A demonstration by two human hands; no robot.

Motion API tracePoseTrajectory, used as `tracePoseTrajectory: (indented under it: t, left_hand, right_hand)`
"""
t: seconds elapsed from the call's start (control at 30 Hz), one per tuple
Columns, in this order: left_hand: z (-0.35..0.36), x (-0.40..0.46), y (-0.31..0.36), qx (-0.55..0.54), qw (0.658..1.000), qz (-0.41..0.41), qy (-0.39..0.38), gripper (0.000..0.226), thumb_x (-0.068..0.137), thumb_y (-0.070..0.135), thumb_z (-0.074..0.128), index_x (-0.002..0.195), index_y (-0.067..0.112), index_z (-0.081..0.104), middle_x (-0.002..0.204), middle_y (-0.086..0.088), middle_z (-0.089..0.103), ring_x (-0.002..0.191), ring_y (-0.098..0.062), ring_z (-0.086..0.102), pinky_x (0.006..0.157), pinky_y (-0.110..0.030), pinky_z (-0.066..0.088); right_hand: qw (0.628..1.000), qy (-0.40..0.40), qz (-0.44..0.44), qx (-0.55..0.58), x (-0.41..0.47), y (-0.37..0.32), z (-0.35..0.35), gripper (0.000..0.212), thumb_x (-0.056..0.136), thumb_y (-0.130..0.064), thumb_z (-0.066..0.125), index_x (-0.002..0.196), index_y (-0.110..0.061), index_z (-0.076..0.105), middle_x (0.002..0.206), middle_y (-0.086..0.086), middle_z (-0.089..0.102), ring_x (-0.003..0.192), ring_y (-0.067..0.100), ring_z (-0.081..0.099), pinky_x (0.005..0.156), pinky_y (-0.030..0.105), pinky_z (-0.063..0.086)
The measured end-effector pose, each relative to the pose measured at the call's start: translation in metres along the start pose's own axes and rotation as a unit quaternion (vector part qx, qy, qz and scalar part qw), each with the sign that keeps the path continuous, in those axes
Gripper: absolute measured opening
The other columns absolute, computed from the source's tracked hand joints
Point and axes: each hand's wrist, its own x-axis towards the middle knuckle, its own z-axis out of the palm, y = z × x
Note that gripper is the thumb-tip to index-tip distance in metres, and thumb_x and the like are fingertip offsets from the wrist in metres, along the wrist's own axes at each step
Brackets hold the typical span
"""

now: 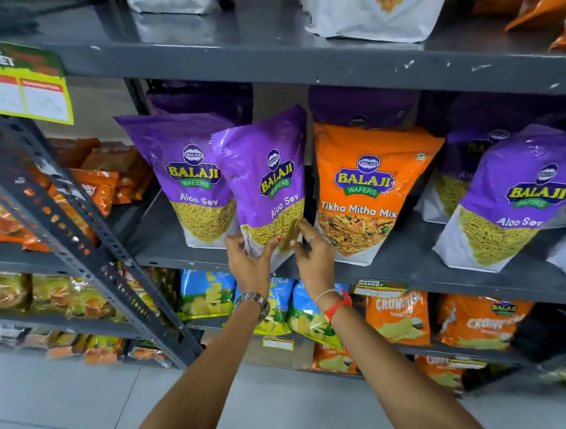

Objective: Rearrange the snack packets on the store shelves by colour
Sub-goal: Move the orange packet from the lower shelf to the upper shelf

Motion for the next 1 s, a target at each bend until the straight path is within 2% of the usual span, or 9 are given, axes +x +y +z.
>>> tracePoseTrajectory:
  t: [0.1, 0.17, 0.27, 0.4, 0.53, 0.63, 0.77, 0.93, 1.0]
  left_hand:
    - [0.002, -0.004, 0.007, -0.024, 1.000, -0.008, -0.009, 0.055, 0.068, 0.018, 0.079, 0.107, 0.014, 0.041, 0.113, -0.007, 0.057, 0.105, -0.022, 0.056, 0.092, -0.036, 0.049]
    - [0.005, -0.016, 0.011, -0.053, 0.997, 0.023, 0.041, 0.069, 0.067, 0.014, 0.080, 0.123, 0.012, 0.040, 0.125, -0.003, 0.048, 0.117, -0.012, 0.046, 0.101, -0.026, 0.042]
    - [0.023, -0.041, 0.016, -0.060, 0.983, 0.149, 0.093, 0.062, 0.071, 0.007, 0.075, 0.123, 0.018, 0.042, 0.131, 0.002, 0.041, 0.128, -0.018, 0.039, 0.104, -0.040, 0.039]
    - [0.063, -0.048, 0.027, -0.054, 0.981, 0.150, -0.113, 0.047, 0.082, 0.013, 0.063, 0.123, 0.021, 0.043, 0.128, 0.014, 0.042, 0.125, -0.011, 0.041, 0.099, -0.045, 0.043]
    - [0.095, -0.035, 0.029, -0.055, 0.973, 0.051, -0.218, 0.085, 0.075, 0.029, 0.070, 0.142, 0.022, 0.019, 0.149, -0.006, 0.023, 0.139, -0.020, 0.026, 0.112, -0.048, 0.032]
    - [0.107, -0.027, 0.034, -0.075, 0.966, -0.006, -0.247, 0.097, 0.068, 0.025, 0.074, 0.143, 0.016, 0.014, 0.147, -0.011, 0.032, 0.132, -0.023, 0.038, 0.109, -0.044, 0.036]
    - [0.108, -0.024, 0.038, -0.064, 0.961, -0.026, -0.268, 0.075, 0.077, 0.004, 0.068, 0.138, 0.009, 0.025, 0.127, -0.005, 0.045, 0.113, -0.014, 0.047, 0.093, -0.030, 0.041]
    - [0.097, -0.033, 0.044, -0.042, 0.965, -0.015, -0.260, 0.065, 0.076, 0.000, 0.068, 0.131, 0.003, 0.033, 0.116, -0.003, 0.051, 0.103, -0.014, 0.051, 0.085, -0.019, 0.047]
    - [0.091, -0.042, 0.048, -0.046, 0.965, -0.019, -0.256, 0.065, 0.077, -0.001, 0.067, 0.132, 0.003, 0.032, 0.117, -0.003, 0.050, 0.105, -0.015, 0.051, 0.088, -0.026, 0.047]
  right_hand:
    - [0.988, 0.138, 0.017, 0.064, -0.019, 0.005, -0.023, 0.030, 0.084, 0.005, 0.060, 0.112, -0.004, 0.066, 0.108, 0.001, 0.066, 0.097, 0.016, 0.066, 0.086, 0.032, 0.056]
    - [0.964, 0.250, 0.025, 0.081, -0.025, 0.011, -0.045, 0.029, 0.079, 0.004, 0.066, 0.106, -0.007, 0.066, 0.102, 0.002, 0.063, 0.085, 0.017, 0.065, 0.075, 0.037, 0.059]
    - [0.944, 0.327, 0.046, 0.028, -0.018, 0.025, -0.076, 0.044, 0.071, -0.003, 0.075, 0.111, -0.010, 0.060, 0.108, 0.003, 0.047, 0.087, 0.019, 0.056, 0.073, 0.037, 0.058]
    - [0.972, 0.219, 0.088, -0.016, 0.003, 0.053, -0.095, 0.086, 0.060, -0.031, 0.085, 0.132, -0.014, 0.041, 0.117, 0.001, 0.043, 0.109, 0.025, 0.050, 0.090, 0.038, 0.049]
    - [0.983, 0.068, 0.156, 0.067, 0.022, 0.080, -0.103, 0.120, 0.046, -0.054, 0.088, 0.143, -0.025, 0.022, 0.142, 0.008, 0.045, 0.132, 0.021, 0.045, 0.109, 0.050, 0.041]
    - [0.985, 0.019, 0.154, 0.081, 0.027, 0.077, -0.110, 0.100, 0.057, -0.030, 0.089, 0.138, -0.019, 0.031, 0.135, 0.004, 0.051, 0.124, 0.016, 0.050, 0.107, 0.043, 0.043]
    - [0.987, 0.019, 0.154, 0.051, 0.030, 0.072, -0.112, 0.071, 0.061, -0.024, 0.087, 0.121, -0.016, 0.049, 0.123, 0.013, 0.061, 0.117, 0.024, 0.056, 0.100, 0.043, 0.048]
    - [0.988, 0.050, 0.140, 0.041, 0.012, 0.065, -0.116, 0.059, 0.065, -0.013, 0.085, 0.116, -0.006, 0.056, 0.105, 0.004, 0.064, 0.094, 0.010, 0.059, 0.072, 0.000, 0.043]
    - [0.990, 0.063, 0.120, 0.032, 0.002, 0.059, -0.120, 0.056, 0.065, -0.013, 0.084, 0.114, -0.005, 0.058, 0.100, 0.003, 0.064, 0.090, 0.007, 0.058, 0.068, -0.003, 0.041]
